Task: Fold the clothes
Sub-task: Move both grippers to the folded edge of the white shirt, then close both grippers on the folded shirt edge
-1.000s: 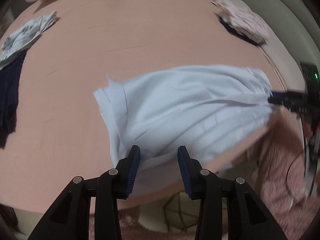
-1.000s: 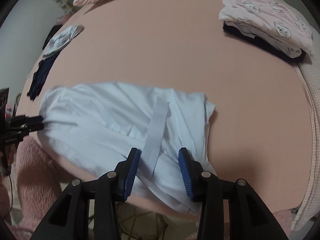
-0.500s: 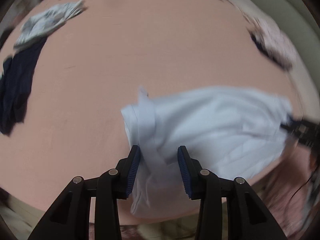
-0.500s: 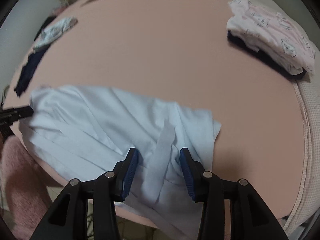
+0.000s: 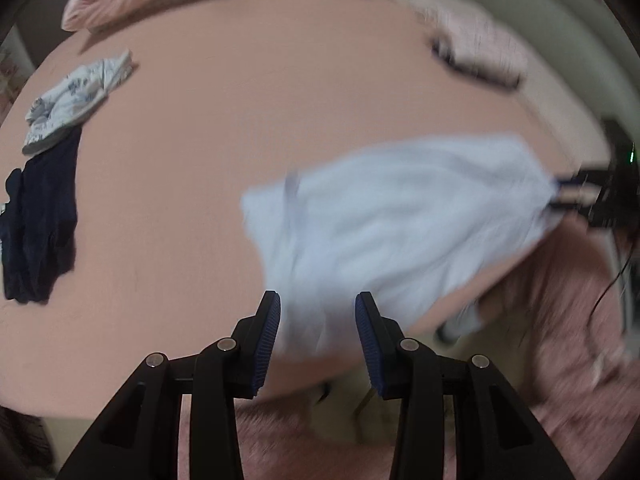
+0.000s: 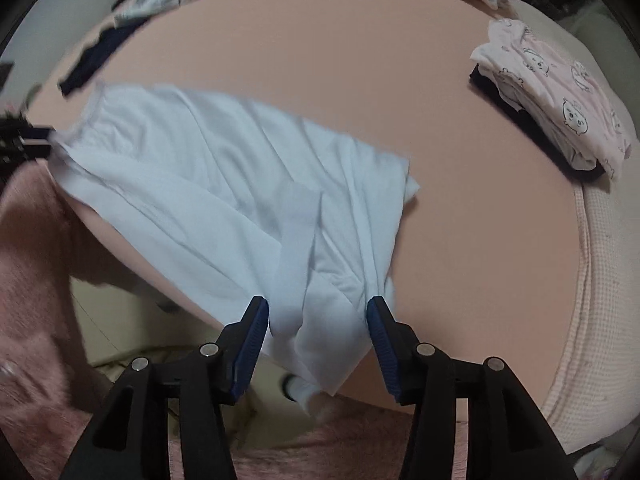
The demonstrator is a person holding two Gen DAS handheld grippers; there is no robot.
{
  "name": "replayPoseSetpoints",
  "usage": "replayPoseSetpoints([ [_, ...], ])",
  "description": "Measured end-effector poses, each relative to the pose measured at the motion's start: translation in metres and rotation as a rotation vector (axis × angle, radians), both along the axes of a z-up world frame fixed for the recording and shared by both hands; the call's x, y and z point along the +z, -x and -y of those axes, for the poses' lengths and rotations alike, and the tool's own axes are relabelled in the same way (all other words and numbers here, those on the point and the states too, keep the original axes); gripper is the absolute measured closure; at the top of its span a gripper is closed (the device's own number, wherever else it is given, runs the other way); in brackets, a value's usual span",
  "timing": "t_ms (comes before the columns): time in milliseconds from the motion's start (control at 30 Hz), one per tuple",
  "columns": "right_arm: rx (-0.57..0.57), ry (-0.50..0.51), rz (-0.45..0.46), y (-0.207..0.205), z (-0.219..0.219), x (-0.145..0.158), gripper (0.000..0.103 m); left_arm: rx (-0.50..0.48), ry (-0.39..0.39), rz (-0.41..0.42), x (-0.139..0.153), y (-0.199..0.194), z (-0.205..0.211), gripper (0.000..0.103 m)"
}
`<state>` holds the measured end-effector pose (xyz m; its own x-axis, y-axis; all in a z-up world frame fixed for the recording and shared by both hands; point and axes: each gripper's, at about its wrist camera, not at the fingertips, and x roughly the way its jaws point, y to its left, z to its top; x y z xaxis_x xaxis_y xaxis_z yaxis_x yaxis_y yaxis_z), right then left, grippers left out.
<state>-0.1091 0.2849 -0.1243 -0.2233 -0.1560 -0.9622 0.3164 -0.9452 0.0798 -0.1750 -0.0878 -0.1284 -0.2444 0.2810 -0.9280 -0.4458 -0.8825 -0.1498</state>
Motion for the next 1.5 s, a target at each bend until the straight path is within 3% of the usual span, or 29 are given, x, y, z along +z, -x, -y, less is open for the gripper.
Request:
replayPoseSetpoints([
  [67,-0.026,0.097,-0.036,0.006,0.005,0.013,0.052,0.011,-0.047,-0.019,0.003,0.01,-0.011,0.067],
  [133,-0.024,0.091,-0.039,0.009,0.013,0.011,0.051,0.007,-0.055,0.008,-0.005,0.018,-0.03,0.067],
  [300,-0.008,0.043,-0.035,0.015,0.032,-0.002,0.051,-0.017,0.033,0.086,-0.036,0.011,-0.057,0.067],
  [467,0.024,0.001,-0.038,0.015,0.049,-0.01,0.051,-0.097,0.082,0.002,-0.025,-0.013,-0.05,0.067],
  [567,0.079,-0.087,-0.075,0.004,0.054,-0.009,0.043,-0.138,0.123,-0.04,-0.024,-0.023,-0.048,0.067],
  [833,0.14,-0.223,-0.122,-0.013,0.05,-0.03,0.043,-0.217,0.085,-0.057,-0.021,-0.04,-0.06,0.067],
  [900,0.112,-0.207,-0.136,-0.01,0.047,-0.028,0.048,-0.213,0.109,-0.06,-0.027,-0.04,-0.058,0.067],
  [1000,0.069,-0.183,-0.156,-0.006,0.043,-0.024,0.07,-0.212,0.132,-0.067,-0.031,-0.043,-0.061,0.068],
  [1033,0.06,-0.166,-0.157,-0.006,0.041,-0.022,0.078,-0.211,0.136,-0.07,-0.032,-0.043,-0.061,0.07],
  [1067,0.055,-0.151,-0.155,-0.006,0.04,-0.02,0.084,-0.208,0.134,-0.075,-0.031,-0.043,-0.062,0.082],
  [1167,0.037,-0.115,-0.147,-0.009,0.035,-0.018,0.092,-0.183,0.12,-0.083,-0.024,-0.042,-0.056,0.095],
  [1267,-0.004,-0.05,-0.139,-0.006,0.024,-0.015,0.094,-0.175,0.086,-0.094,-0.017,-0.043,-0.058,0.096],
  [1333,-0.023,-0.019,-0.135,-0.004,0.02,-0.013,0.093,-0.194,0.085,-0.092,-0.018,-0.047,-0.06,0.094],
  [1467,-0.023,-0.018,-0.133,-0.004,0.022,-0.013,0.093,-0.217,0.08,-0.091,-0.022,-0.053,-0.068,0.068],
  [1500,-0.023,-0.015,-0.132,-0.005,0.023,-0.013,0.093,-0.215,0.078,-0.094,-0.025,-0.053,-0.071,0.066],
])
